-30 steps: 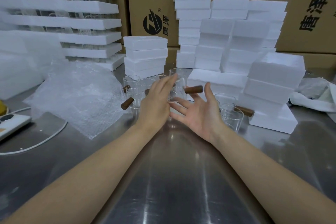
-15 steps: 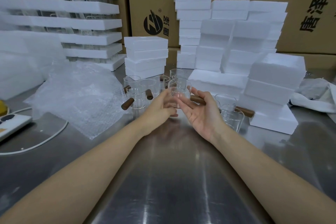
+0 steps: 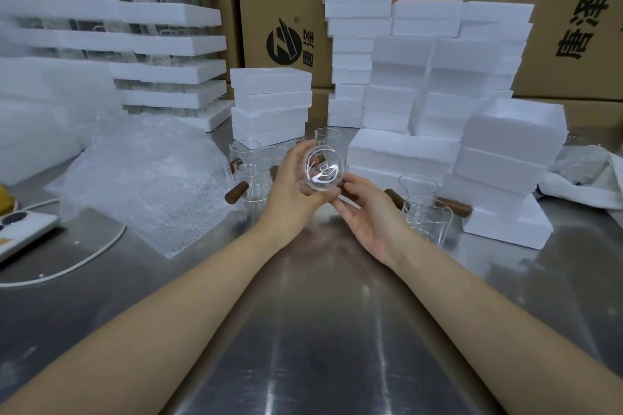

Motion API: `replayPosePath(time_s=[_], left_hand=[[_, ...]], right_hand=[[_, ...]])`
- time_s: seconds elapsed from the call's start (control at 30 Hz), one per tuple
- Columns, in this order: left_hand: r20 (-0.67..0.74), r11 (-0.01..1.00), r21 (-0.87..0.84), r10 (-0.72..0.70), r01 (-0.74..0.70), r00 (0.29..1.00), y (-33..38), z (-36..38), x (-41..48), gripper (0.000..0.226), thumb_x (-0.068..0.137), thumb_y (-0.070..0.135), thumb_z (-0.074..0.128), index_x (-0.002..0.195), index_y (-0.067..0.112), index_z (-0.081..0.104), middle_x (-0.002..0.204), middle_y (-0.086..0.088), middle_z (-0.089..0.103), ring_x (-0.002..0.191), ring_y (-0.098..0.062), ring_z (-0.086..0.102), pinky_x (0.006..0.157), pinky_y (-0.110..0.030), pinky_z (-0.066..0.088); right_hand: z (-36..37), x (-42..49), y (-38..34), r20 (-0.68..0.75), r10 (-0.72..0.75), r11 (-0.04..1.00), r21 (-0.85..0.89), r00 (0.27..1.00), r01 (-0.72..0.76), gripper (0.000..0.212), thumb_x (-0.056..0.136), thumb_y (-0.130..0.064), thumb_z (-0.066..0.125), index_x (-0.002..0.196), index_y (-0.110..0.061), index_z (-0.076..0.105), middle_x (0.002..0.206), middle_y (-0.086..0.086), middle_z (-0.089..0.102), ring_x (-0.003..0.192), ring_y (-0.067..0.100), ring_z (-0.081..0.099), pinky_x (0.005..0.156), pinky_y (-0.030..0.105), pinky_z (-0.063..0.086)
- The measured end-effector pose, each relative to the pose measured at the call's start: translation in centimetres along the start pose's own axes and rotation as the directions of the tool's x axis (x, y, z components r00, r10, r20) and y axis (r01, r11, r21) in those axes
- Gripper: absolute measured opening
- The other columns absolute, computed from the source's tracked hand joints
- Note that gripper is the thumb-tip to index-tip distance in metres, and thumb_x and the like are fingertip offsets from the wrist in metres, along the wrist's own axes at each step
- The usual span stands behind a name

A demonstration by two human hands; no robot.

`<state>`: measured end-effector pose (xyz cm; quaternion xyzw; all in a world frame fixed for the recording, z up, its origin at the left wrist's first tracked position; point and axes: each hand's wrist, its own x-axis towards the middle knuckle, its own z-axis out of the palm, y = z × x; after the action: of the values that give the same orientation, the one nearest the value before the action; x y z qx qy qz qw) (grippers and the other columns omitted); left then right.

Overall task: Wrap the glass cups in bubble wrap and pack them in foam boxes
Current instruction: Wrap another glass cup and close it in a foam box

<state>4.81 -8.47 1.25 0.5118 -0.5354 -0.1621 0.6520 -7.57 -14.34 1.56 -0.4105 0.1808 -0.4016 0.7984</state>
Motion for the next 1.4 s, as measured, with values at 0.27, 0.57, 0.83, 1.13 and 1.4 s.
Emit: replayPosePath(time_s=[0.27, 0.57, 0.83, 1.13, 1.4], left_hand=[[0.085, 0.994, -0.111, -0.010, 0.019, 0.996, -0.1, -0.1, 0.2, 0.071, 0.078, -0.009, 0.071, 0.127, 0.029, 0.037, 0.137, -0.008, 0.043, 0.101, -0.003, 0.064, 0.087, -0.026, 0.053], [0.022, 0.989, -0.106, -0.101, 0.103, 0.995, -0.1, -0.2, 0.3, 0.080, 0.077, 0.010, 0.076, 0.140, 0.026, 0.028, 0.135, -0.005, 0.053, 0.108, -0.013, 0.064, 0.091, -0.026, 0.051], [-0.079, 0.976, -0.194, -0.117, 0.100, 0.990, 0.4, -0.1, 0.1, 0.050, 0.080, 0.013, 0.075, 0.112, 0.036, 0.045, 0.107, 0.002, 0.058, 0.079, 0.003, 0.067, 0.064, -0.011, 0.049], [-0.031, 0.978, -0.178, -0.113, 0.106, 0.993, 0.1, -0.3, 0.0, 0.076, 0.075, 0.014, 0.080, 0.134, 0.037, 0.038, 0.124, 0.004, 0.054, 0.090, -0.012, 0.071, 0.071, -0.018, 0.053], [-0.053, 1.000, -0.024, -0.010, 0.009, 0.999, -0.1, -0.1, 0.1, 0.077, 0.076, -0.006, 0.074, 0.119, 0.050, 0.043, 0.123, 0.004, 0.054, 0.090, -0.012, 0.068, 0.069, -0.020, 0.054]], right_hand=[[0.2, -0.3, -0.3, -0.007, -0.018, 1.000, 0.021, 1.000, 0.018, 0.028, 0.094, 0.004, 0.045, 0.118, 0.011, 0.057, 0.110, 0.019, 0.065, 0.087, 0.017, 0.069, 0.089, 0.027, 0.055], [0.5, -0.6, -0.7, 0.016, 0.043, 0.982, -0.186, 0.999, -0.040, 0.030, 0.103, -0.014, 0.037, 0.093, -0.007, 0.064, 0.069, 0.001, 0.063, 0.062, 0.011, 0.057, 0.058, 0.016, 0.050], [1.2, -1.3, -0.3, 0.134, 0.352, 0.920, -0.232, 0.926, -0.317, 0.035, 0.102, -0.037, 0.035, 0.095, -0.012, 0.058, 0.057, 0.002, 0.050, 0.046, 0.012, 0.048, 0.045, 0.019, 0.040], [1.7, -0.9, 0.3, 0.035, 0.183, 0.976, -0.128, 0.982, -0.178, 0.032, 0.104, -0.009, 0.034, 0.119, 0.007, 0.057, 0.108, 0.021, 0.060, 0.106, 0.031, 0.060, 0.085, 0.033, 0.057], [2.0, -0.8, -0.1, -0.073, -0.123, 0.879, -0.471, 0.990, 0.075, 0.039, 0.103, -0.041, 0.030, 0.094, -0.019, 0.060, 0.079, -0.003, 0.062, 0.074, 0.011, 0.055, 0.078, 0.026, 0.043]])
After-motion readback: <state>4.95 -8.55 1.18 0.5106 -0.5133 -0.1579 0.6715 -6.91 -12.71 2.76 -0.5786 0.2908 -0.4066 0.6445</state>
